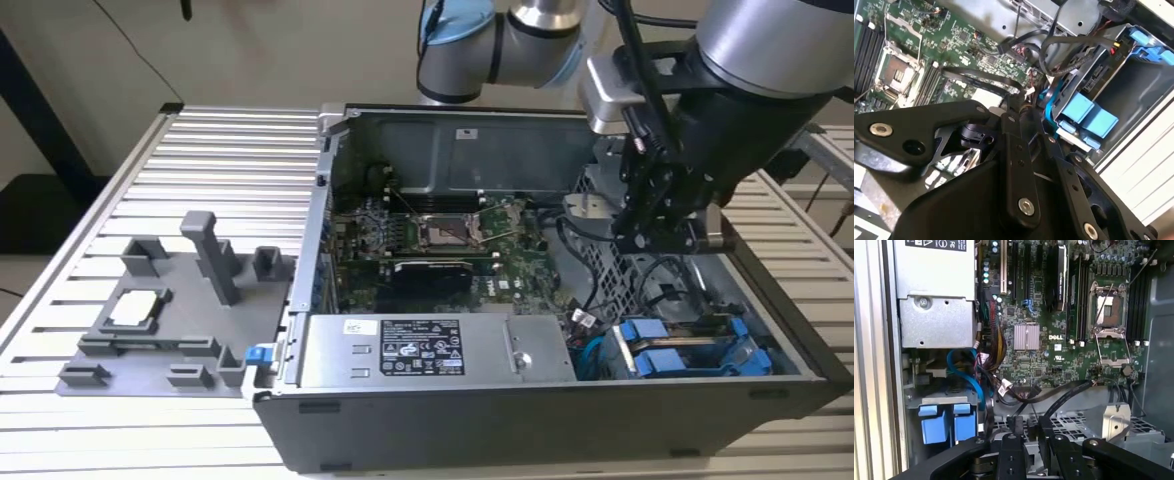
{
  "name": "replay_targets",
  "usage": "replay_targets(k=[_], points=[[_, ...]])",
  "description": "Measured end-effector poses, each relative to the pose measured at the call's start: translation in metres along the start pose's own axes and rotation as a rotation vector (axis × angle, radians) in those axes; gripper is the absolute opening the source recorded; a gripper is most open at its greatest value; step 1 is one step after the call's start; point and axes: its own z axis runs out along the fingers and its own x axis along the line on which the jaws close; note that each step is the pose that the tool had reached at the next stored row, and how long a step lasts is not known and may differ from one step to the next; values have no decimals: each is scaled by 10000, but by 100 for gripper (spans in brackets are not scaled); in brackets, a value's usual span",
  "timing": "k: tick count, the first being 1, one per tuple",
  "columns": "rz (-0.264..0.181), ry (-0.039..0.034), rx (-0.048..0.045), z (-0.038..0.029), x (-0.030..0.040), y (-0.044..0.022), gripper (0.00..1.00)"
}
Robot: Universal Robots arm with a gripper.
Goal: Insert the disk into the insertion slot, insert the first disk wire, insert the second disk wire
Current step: 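Insert the second disk wire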
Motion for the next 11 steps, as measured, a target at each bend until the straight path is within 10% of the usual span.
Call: replay_targets(k=[11], points=[[-437, -27, 5, 24, 5, 1, 27]])
